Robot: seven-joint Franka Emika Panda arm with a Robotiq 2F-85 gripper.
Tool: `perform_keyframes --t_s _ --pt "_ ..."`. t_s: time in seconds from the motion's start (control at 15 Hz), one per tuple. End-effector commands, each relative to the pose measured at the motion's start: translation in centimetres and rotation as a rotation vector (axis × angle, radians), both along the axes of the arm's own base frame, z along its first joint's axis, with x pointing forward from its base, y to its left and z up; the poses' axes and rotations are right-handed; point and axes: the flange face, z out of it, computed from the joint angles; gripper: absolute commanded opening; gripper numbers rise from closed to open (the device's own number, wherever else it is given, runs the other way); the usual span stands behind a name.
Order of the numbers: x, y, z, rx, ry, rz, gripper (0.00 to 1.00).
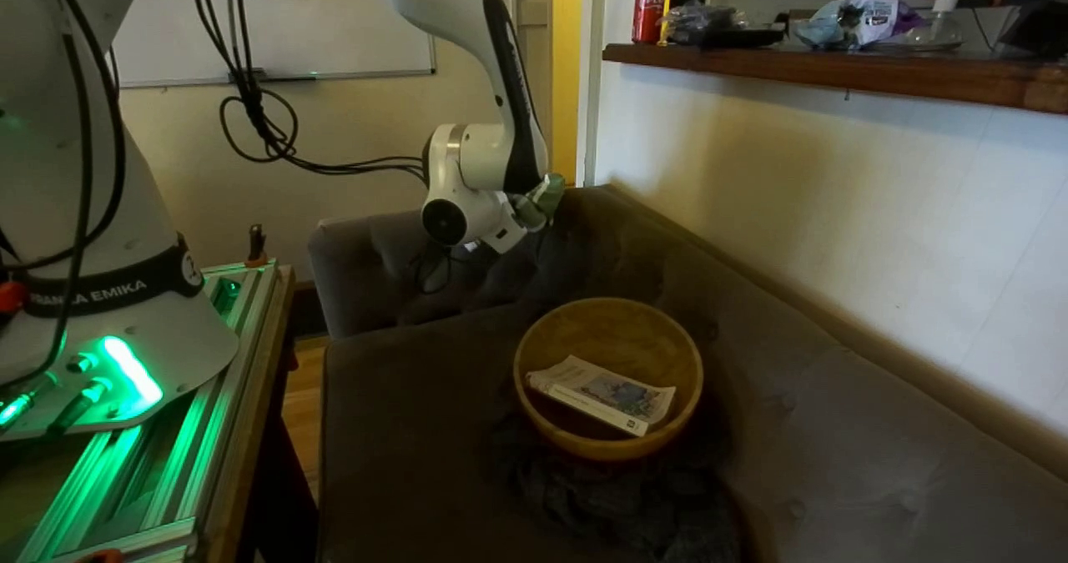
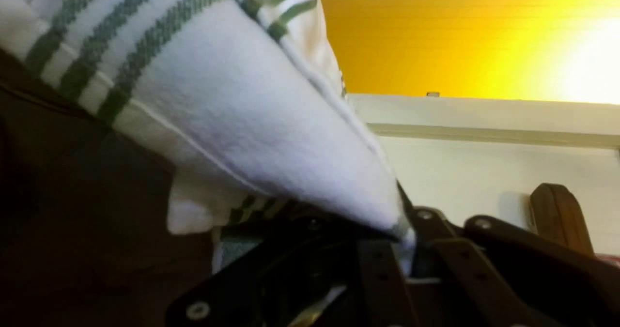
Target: Fold the white and green towel in half from right to left.
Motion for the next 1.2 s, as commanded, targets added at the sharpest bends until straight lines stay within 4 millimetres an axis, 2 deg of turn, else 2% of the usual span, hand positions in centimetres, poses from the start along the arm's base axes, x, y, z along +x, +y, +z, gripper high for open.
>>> perform_keyframes --t_s 0.0,0.2,0.47,0.53,0.6,0.8,0.87,0.93,1.13 --pt "-3.4 3.7 1.2 -0.012 -0.041 0.125 0.02" --pt "-5.4 7.6 2.1 -0.069 -0.155 0.183 0.02" --pt "-2.1 7.9 2.8 -0.119 -0.26 0.153 0.02" --pt "-4.0 8.5 2.3 -0.098 -0.222 0.194 0.02" --pt "-3.3 8.1 2.7 -0.098 -0.23 0.182 0.1" --pt "-3.5 7.8 2.3 -0.108 -0.225 0.185 0.1" --pt "-3.7 8.1 2.2 -0.107 -0.224 0.191 0.02" --pt "-3.4 8.5 2.5 -0.131 -0.248 0.17 0.02" --pt "-0.3 9.3 5.2 -0.216 -0.333 0.191 0.02"
